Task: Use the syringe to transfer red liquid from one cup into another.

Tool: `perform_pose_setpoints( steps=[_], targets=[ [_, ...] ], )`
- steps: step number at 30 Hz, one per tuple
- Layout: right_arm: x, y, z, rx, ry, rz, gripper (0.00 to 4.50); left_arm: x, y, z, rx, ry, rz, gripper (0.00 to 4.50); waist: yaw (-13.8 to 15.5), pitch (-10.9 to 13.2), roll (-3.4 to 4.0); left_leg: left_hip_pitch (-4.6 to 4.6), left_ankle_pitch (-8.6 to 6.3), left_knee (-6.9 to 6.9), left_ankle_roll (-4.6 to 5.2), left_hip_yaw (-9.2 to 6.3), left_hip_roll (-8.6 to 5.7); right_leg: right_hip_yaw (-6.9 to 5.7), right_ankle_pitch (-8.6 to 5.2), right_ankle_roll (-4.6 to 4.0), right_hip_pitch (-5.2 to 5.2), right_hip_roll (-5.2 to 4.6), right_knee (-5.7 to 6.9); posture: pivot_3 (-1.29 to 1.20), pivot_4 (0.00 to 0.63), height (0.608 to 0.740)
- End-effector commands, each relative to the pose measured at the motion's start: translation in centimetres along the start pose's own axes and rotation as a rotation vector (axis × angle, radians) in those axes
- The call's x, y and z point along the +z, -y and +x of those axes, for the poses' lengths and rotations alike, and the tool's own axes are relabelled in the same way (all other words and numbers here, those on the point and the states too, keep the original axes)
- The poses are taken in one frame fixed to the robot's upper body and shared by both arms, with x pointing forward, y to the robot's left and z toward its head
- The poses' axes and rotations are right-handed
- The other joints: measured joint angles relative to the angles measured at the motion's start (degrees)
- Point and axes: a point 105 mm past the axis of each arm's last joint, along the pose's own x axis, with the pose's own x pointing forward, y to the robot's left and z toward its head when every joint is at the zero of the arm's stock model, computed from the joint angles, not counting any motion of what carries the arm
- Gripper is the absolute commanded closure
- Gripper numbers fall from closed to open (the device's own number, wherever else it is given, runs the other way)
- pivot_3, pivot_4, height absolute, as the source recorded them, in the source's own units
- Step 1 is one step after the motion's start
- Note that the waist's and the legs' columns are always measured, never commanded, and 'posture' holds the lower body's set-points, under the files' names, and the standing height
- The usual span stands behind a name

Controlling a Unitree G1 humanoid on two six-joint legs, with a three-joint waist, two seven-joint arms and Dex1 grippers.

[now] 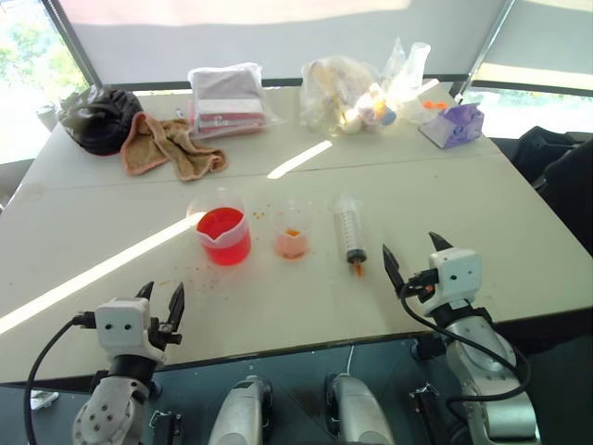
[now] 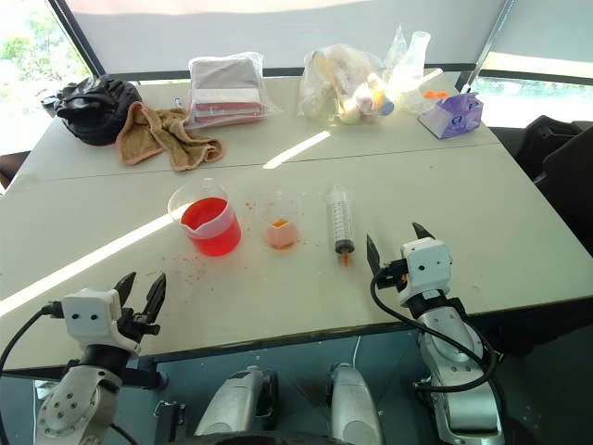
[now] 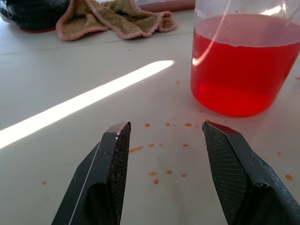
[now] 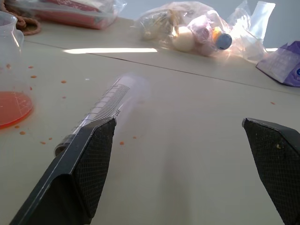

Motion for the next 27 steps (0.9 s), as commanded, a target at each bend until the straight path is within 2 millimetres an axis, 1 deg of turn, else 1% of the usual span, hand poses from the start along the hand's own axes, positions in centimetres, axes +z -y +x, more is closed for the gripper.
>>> perform_pose_setpoints(
  steps=[1,7,13,18,21,24,25,27],
  targets=[
    [1.2,0.2,0.0,-0.002,0.053,-0.014,0.06,1.4,0.0,0.1,0.008,0.041,0.016,1.98,-0.03,-0.01,-0.02,0.00,0.00,0.01,0.00,0.00,0.00,0.00,0.00,0.00,0.01,0.00,0.00,0.00,0.150,0.740],
    [1.4,0.5,0.2,-0.008,0.066,-0.020,0.06,2.1,0.3,0.6,0.003,0.051,0.019,1.98,-0.01,-0.01,-0.02,0.01,0.07,0.04,0.11,0.01,0.00,0.00,0.00,0.00,0.01,0.03,0.05,0.00,0.150,0.740],
    [1.8,0.1,0.6,0.022,0.086,-0.026,0.06,3.0,0.5,1.0,0.006,0.066,0.026,1.98,0.00,-0.02,-0.03,0.02,0.09,0.08,0.16,0.01,-0.01,0.00,0.01,0.00,0.02,0.04,0.11,0.00,0.150,0.740],
    [2.0,0.7,1.5,0.024,0.075,-0.005,0.06,3.9,0.9,1.5,-0.015,0.083,0.027,1.98,0.07,-0.02,-0.03,0.04,0.10,0.16,0.17,0.01,-0.01,0.00,0.01,0.00,0.05,0.05,0.19,0.00,0.150,0.740],
    [4.3,1.4,3.4,0.066,0.106,0.034,0.06,7.2,0.0,2.9,-0.070,0.172,0.014,1.98,0.08,0.00,-0.07,0.06,0.11,0.24,0.18,0.01,-0.02,0.00,0.01,0.00,0.02,0.05,0.38,0.00,0.150,0.740],
    [6.7,1.9,5.4,0.124,0.116,0.078,0.06,9.8,-1.4,4.2,-0.079,0.231,-0.005,1.98,0.03,0.01,-0.04,0.06,0.11,0.64,0.18,-0.05,0.04,-0.01,0.02,-0.02,0.00,0.10,0.80,0.00,0.150,0.740],
    [7.2,1.9,5.9,0.148,0.114,0.089,0.06,10.5,-1.7,4.4,-0.085,0.244,-0.009,1.98,0.00,0.00,-0.06,0.07,0.11,0.72,0.18,-0.07,0.10,-0.02,0.05,-0.07,0.04,0.17,0.81,0.00,0.150,0.740],
    [8.9,1.6,7.0,0.228,0.108,0.103,0.06,12.7,-1.8,4.9,-0.135,0.292,-0.005,1.98,-0.02,0.01,-0.06,0.26,0.11,0.75,0.18,-0.09,0.14,-0.05,0.06,-0.08,0.31,0.23,0.80,0.00,0.150,0.740]
  ],
)
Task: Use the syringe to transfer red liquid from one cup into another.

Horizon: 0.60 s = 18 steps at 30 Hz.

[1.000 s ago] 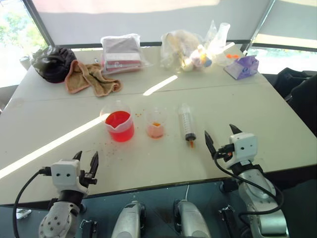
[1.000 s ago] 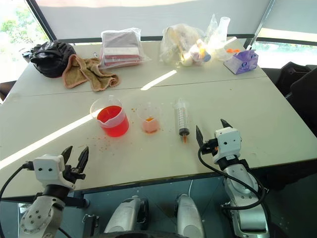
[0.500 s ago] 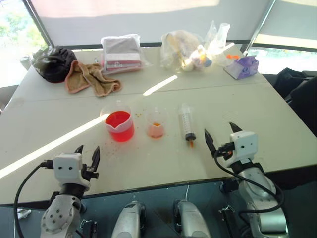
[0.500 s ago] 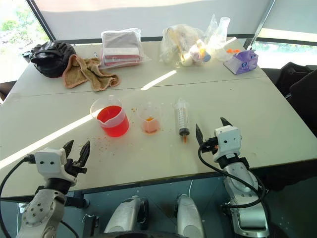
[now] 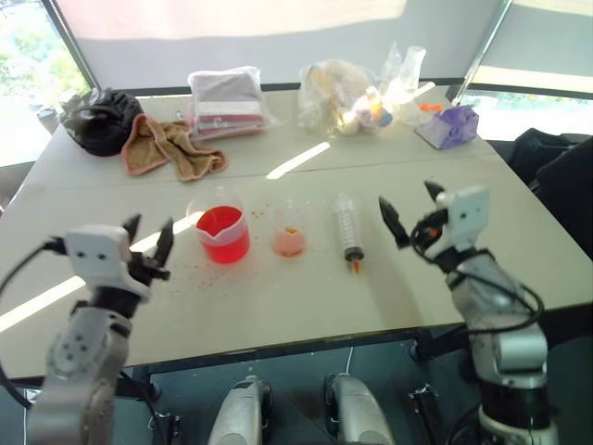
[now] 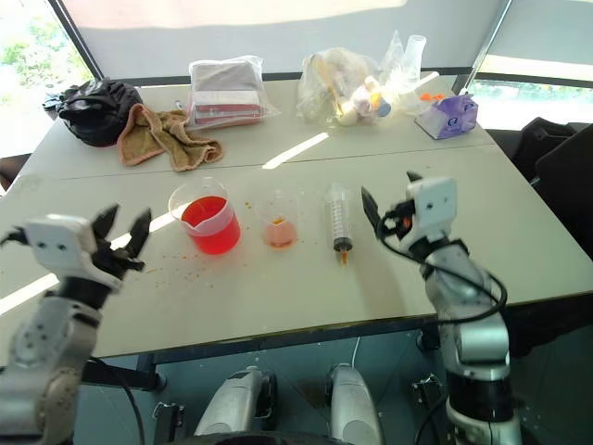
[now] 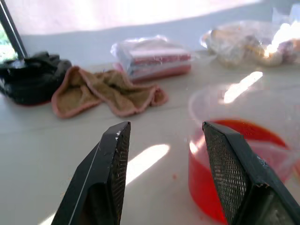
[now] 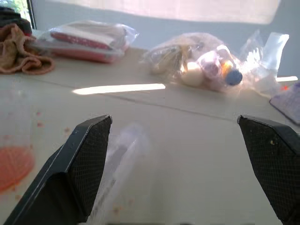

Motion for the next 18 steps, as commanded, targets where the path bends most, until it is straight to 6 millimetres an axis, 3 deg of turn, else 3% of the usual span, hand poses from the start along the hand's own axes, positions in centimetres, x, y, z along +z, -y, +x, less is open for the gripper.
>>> perform_pose_setpoints(
  steps=[1,10,14,18],
  targets=[
    [2.1,-0.3,1.5,0.122,-0.022,0.067,0.06,3.6,-0.1,0.9,-0.080,0.086,-0.002,1.98,-0.02,0.03,-0.05,0.01,0.00,0.00,0.00,0.00,0.00,0.00,0.00,0.00,0.03,0.00,-0.03,0.00,0.150,0.740],
    [4.5,0.2,4.7,0.245,-0.438,0.250,0.06,10.4,1.2,4.2,-0.357,0.177,0.016,1.98,0.01,0.10,-0.09,0.14,0.01,0.02,0.02,-0.01,-0.03,-0.01,0.01,-0.01,0.26,0.01,-0.10,0.00,0.150,0.740],
    [4.7,-1.1,6.2,0.292,-0.685,0.321,0.06,12.0,4.0,4.7,-0.600,0.160,-0.018,1.98,-0.20,0.13,-0.08,0.16,0.00,0.02,0.02,0.02,-0.03,0.00,0.01,-0.02,0.24,0.02,-0.08,0.00,0.150,0.740],
    [4.2,-1.9,7.6,0.277,-0.838,0.313,0.06,12.5,4.9,5.1,-0.672,0.159,-0.001,1.98,-0.32,0.14,-0.09,0.16,0.00,-0.11,0.04,0.06,-0.04,0.00,0.01,-0.01,0.24,0.02,-0.21,0.00,0.150,0.740]
  ],
)
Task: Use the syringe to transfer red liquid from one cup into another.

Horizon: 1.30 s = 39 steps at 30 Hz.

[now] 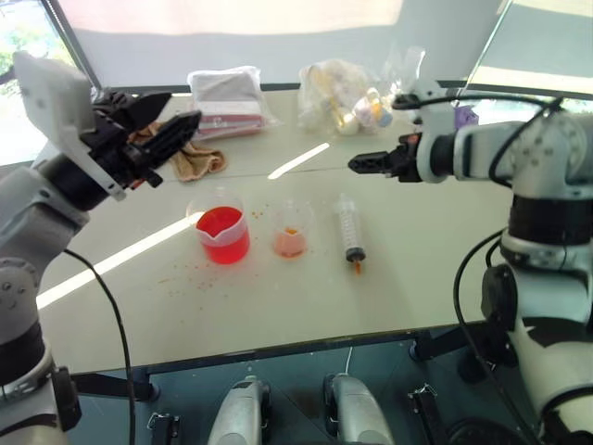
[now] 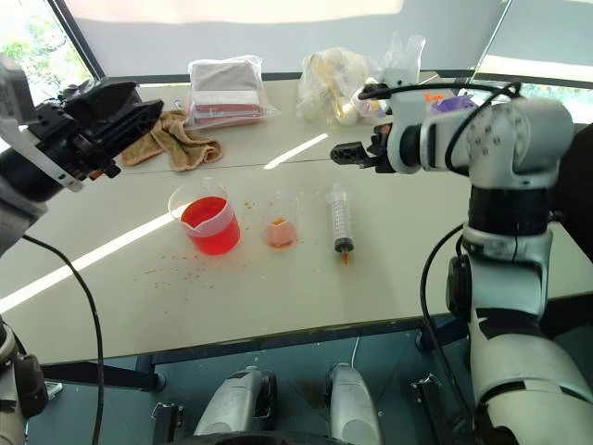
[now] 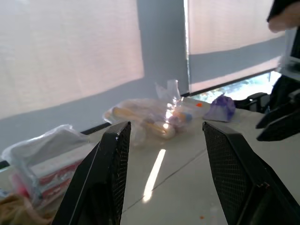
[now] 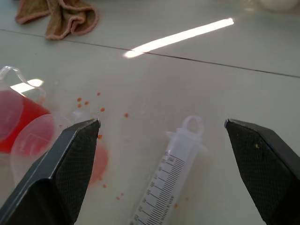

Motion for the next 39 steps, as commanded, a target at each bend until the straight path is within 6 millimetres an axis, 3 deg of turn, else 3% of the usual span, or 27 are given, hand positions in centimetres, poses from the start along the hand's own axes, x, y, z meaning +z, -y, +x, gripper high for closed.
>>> perform_pose_setpoints(
  steps=[1,8,21,22,24,29,34,39],
  targets=[
    [-0.2,-0.1,1.2,-0.039,-0.138,0.014,0.06,0.6,0.2,0.5,-0.055,-0.001,0.016,1.98,-0.06,0.02,0.00,-0.01,0.00,-0.01,0.00,0.02,-0.01,0.02,0.00,0.00,-0.02,0.00,0.00,0.00,0.150,0.740],
    [-3.1,-1.1,4.1,-0.069,-0.390,0.037,0.06,-0.3,-0.2,0.7,-0.042,-0.007,0.019,1.98,-0.13,0.04,-0.03,-0.04,0.01,-0.07,0.01,0.12,-0.02,0.05,0.00,0.03,-0.05,0.02,0.00,0.00,0.150,0.740],
    [-6.8,-0.1,6.8,-0.221,-0.537,0.089,0.06,-0.9,0.1,-0.3,0.018,-0.006,0.019,1.98,-0.05,0.05,-0.03,-0.10,0.01,-0.07,0.01,0.04,0.00,0.04,0.01,0.05,-0.09,0.05,0.01,0.00,0.150,0.740],
    [-7.0,-0.1,7.0,-0.223,-0.540,0.088,0.56,-0.9,0.1,-0.3,0.024,-0.006,0.020,1.98,-0.01,0.05,-0.03,-0.10,0.01,-0.07,0.01,0.03,0.00,0.04,0.01,0.05,-0.09,0.06,0.01,0.00,0.150,0.740],
    [-7.3,0.0,7.1,-0.238,-0.543,0.086,0.98,-0.9,0.0,-0.4,0.034,-0.007,0.020,1.98,-0.02,0.05,-0.03,-0.10,0.01,-0.07,0.01,0.03,0.00,0.04,0.01,0.05,-0.09,0.06,0.01,0.00,0.150,0.740],
    [-7.5,0.2,7.3,-0.238,-0.539,0.091,3.13,-1.3,0.4,-0.9,0.037,-0.019,0.014,1.98,-0.07,0.05,-0.03,-0.10,0.01,-0.07,0.01,0.01,0.00,0.04,0.01,0.05,-0.09,0.06,0.00,0.00,0.150,0.740],
    [-6.2,0.2,6.7,-0.223,-0.484,0.082,3.18,-1.6,0.3,-0.8,0.040,-0.025,0.012,1.98,-0.05,0.06,-0.02,-0.10,0.01,-0.07,0.01,0.01,0.00,0.04,0.01,0.05,-0.09,0.08,0.00,0.00,0.150,0.740],
    [-1.7,1.1,4.6,-0.267,-0.209,-0.059,3.18,-1.6,0.0,-0.5,0.042,-0.014,0.002,1.98,0.13,0.07,0.00,-0.22,0.01,-0.09,0.01,-0.03,0.00,0.04,0.00,0.05,-0.24,0.08,-0.01,0.00,0.150,0.740]
  ],
)
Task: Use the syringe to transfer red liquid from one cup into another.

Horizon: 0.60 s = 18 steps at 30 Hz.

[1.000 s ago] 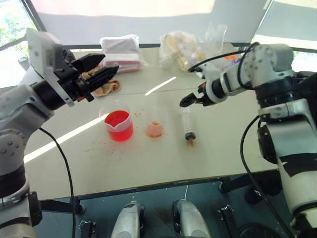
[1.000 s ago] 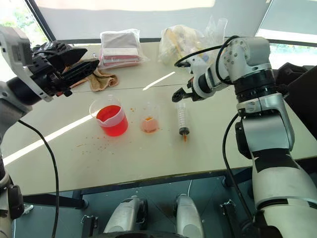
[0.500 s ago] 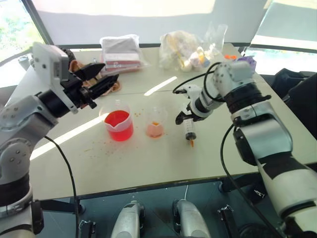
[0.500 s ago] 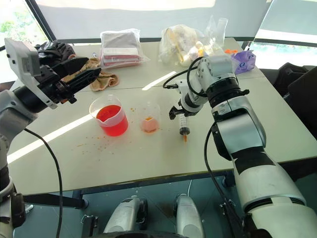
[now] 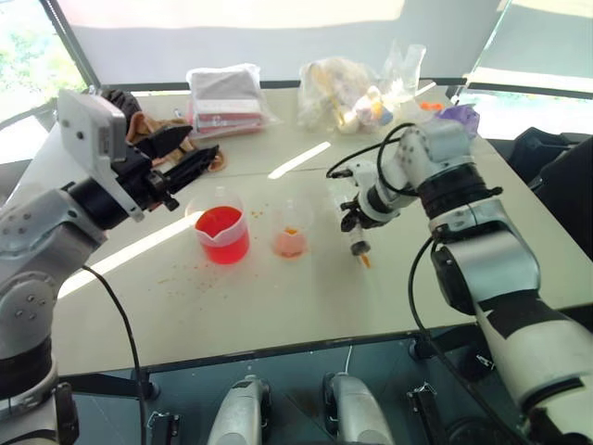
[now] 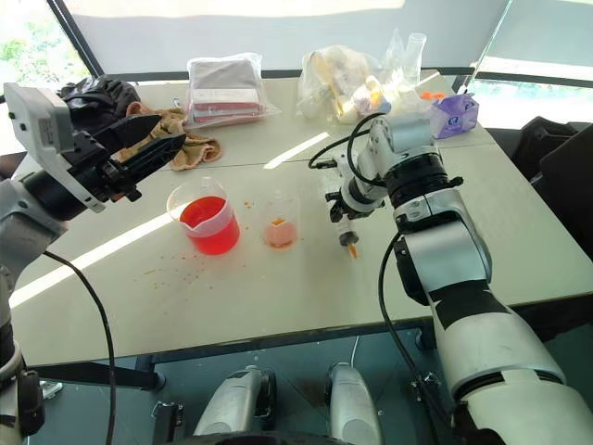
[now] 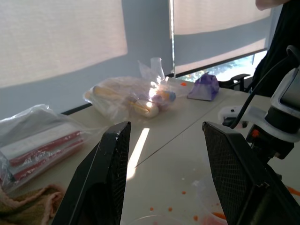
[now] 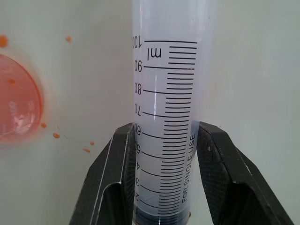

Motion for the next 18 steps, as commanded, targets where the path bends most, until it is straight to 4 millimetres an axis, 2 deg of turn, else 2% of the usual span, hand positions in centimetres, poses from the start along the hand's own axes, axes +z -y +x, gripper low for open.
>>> perform_pose_setpoints(
  steps=[1,2,4,7,10,13,15,18],
  targets=[
    [4.0,0.9,-4.1,-0.049,0.336,-0.082,3.18,1.3,-0.5,0.1,0.013,0.063,0.021,1.98,0.12,0.00,0.00,-0.04,0.00,0.00,0.00,0.01,0.00,0.00,0.00,0.00,-0.05,0.00,0.01,0.00,0.150,0.740],
    [5.3,1.1,-5.3,-0.063,0.471,-0.102,3.18,1.5,-0.8,0.2,0.016,0.069,0.021,1.98,0.13,0.00,0.00,-0.11,0.00,0.01,0.00,0.01,-0.01,0.00,0.00,0.00,-0.12,0.00,0.01,0.00,0.150,0.740],
    [7.7,0.0,-8.6,0.046,0.792,-0.120,3.18,2.0,-1.0,0.3,0.010,0.081,0.020,1.98,0.10,-0.01,-0.02,-0.22,0.00,0.05,0.00,0.06,-0.01,0.00,0.01,0.02,-0.24,0.02,0.03,0.00,0.150,0.740],
    [8.8,-2.6,-13.5,0.182,1.169,-0.268,3.18,2.7,-1.1,0.4,-0.013,0.090,0.013,1.98,-0.03,0.01,0.00,-0.29,0.00,0.04,0.00,0.16,0.00,0.01,0.12,0.23,-0.34,0.07,0.04,0.00,0.150,0.740],
    [8.3,-6.2,-15.3,0.431,1.262,-0.291,3.18,3.4,-1.6,0.8,-0.027,0.091,0.016,1.98,-0.32,0.03,-0.02,-0.27,0.00,0.01,0.00,0.17,0.10,0.05,0.14,0.26,-0.40,0.18,0.09,0.00,0.150,0.740],
    [7.2,-9.2,-16.3,0.585,1.317,-0.393,3.18,4.2,-2.1,1.0,-0.035,0.087,0.018,1.98,-0.18,0.03,-0.02,-0.25,0.00,0.02,0.00,0.15,0.30,0.06,0.15,0.19,-0.38,0.40,0.11,0.00,0.150,0.740],
    [6.3,-11.4,-16.5,0.720,1.329,-0.446,3.18,5.0,-2.5,0.8,-0.036,0.089,0.017,1.98,-0.04,0.03,-0.03,-0.23,0.00,0.01,0.00,0.12,0.36,0.06,0.12,0.12,-0.38,0.46,0.15,0.00,0.150,0.740],
    [5.5,-14.1,-15.7,0.870,1.316,-0.473,3.18,6.7,-3.2,0.3,-0.021,0.113,0.009,1.98,-0.13,0.04,-0.03,-0.23,0.01,0.02,0.00,0.11,0.39,0.05,0.07,-0.03,-0.38,0.47,0.15,0.00,0.150,0.740]
  ],
)
